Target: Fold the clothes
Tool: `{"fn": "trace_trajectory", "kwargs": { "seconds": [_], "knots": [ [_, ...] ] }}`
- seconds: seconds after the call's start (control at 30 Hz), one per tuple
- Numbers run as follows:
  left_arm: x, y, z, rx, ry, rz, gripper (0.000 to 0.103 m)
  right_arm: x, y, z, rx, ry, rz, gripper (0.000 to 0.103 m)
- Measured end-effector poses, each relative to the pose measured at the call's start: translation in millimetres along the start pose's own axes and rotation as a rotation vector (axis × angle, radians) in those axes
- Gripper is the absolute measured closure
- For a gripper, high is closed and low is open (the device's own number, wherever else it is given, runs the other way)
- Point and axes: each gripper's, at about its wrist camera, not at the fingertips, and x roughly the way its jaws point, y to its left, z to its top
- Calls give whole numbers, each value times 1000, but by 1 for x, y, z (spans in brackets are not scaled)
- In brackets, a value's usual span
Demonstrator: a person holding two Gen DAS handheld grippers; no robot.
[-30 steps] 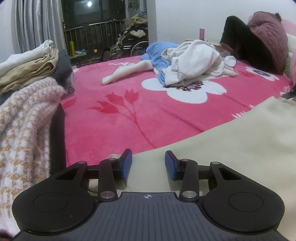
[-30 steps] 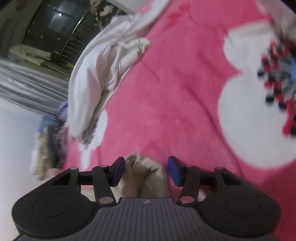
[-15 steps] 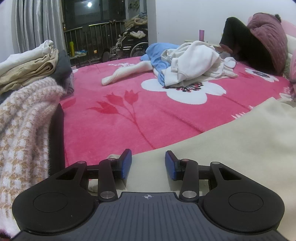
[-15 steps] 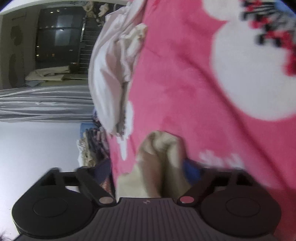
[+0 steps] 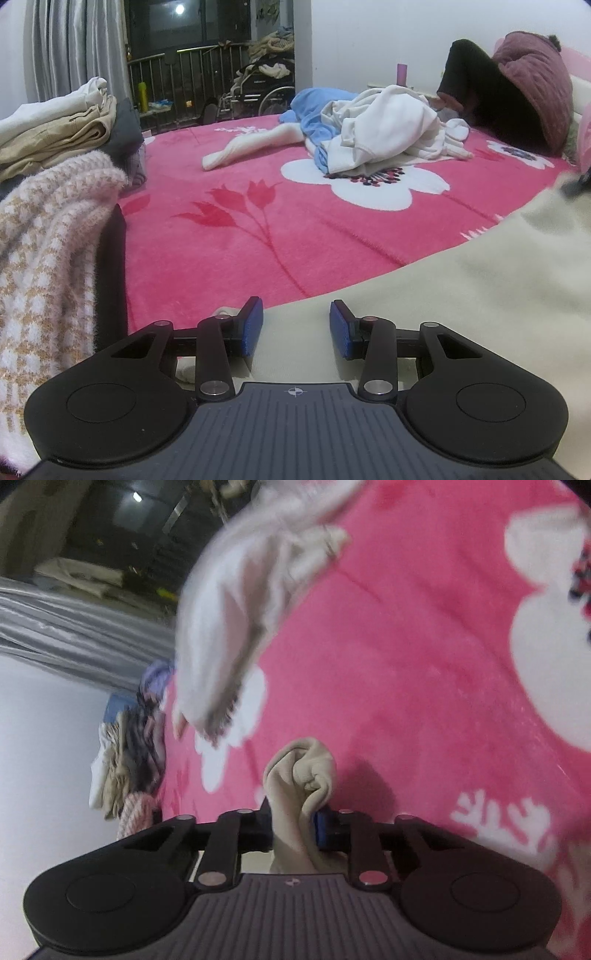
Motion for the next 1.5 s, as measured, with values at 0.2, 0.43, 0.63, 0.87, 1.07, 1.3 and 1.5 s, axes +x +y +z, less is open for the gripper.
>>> {"fn": "trace_trajectory", "kwargs": {
  "seconds": [0.2,0.43,0.63,0.87,1.07,1.3,1.5],
  "knots": [
    [0,1,0,-13,-3,-8,62,-13,-55,-27,193,-151,-43,86],
    [0,2,-1,-14,-4,-12,62,0,-67,-29,130,-176,-34,84],
    [0,3,0,-13,-1,-20,62,-48,-64,-10,179,-227,-89,60],
    [-19,6,23,-27,36,-89,60,-171,-3,-37,-50,-370,-206,60],
    [-72,-18,28,21,41,-376,54,-169,79,-107,-307,-251,-165,60],
    [-71,-68,-40,201,148,-361,53,-31,65,-192,-549,0,-463,63],
    [-81,-22,-18,-27,205,-359,53,-61,103,-198,-599,-43,-421,63]
  ]
}}
